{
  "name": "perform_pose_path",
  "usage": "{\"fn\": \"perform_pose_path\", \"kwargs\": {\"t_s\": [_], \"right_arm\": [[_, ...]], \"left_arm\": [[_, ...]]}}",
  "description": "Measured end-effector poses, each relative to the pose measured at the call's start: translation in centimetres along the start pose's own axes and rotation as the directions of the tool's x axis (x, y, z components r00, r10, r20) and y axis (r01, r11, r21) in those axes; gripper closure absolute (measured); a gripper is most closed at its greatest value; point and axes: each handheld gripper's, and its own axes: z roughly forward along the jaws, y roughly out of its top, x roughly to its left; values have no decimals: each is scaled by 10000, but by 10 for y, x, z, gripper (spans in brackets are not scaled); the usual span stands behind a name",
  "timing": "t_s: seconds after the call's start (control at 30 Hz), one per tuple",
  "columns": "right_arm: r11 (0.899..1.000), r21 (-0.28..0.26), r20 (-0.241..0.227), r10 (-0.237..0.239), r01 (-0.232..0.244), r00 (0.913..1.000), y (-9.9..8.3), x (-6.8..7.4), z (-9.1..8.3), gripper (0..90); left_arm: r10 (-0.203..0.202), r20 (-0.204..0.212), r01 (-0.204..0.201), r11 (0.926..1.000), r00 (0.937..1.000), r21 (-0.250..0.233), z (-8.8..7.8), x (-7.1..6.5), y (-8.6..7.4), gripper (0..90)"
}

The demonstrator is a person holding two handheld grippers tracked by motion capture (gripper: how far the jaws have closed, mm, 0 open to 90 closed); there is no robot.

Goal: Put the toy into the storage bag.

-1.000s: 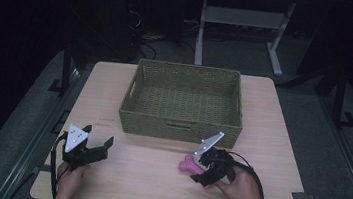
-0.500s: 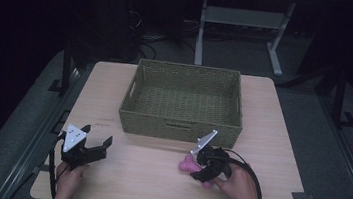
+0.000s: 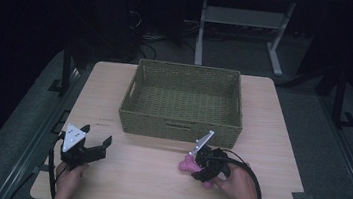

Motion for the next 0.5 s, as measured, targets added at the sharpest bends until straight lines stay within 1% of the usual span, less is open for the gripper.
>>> {"fn": "perform_pose_path", "kwargs": {"t_s": [0.1,0.3,0.4,0.5], "right_arm": [[10000,56,32,-30,30,10000,0,0,1,542],[10000,75,30,4,-4,10000,0,0,1,548],[10000,92,10,14,-14,10000,0,-1,1,549],[9998,125,-46,127,-126,9999,1,-1,1,561]], "left_arm": [[39,-36,-39,10000,10000,-8,0,0,0,130],[-21,-7,21,10000,10000,-3,0,0,0,130],[63,-32,-63,10000,10000,-7,0,0,0,130],[-6,-26,6,10000,10000,-23,-1,0,0,130]]}}
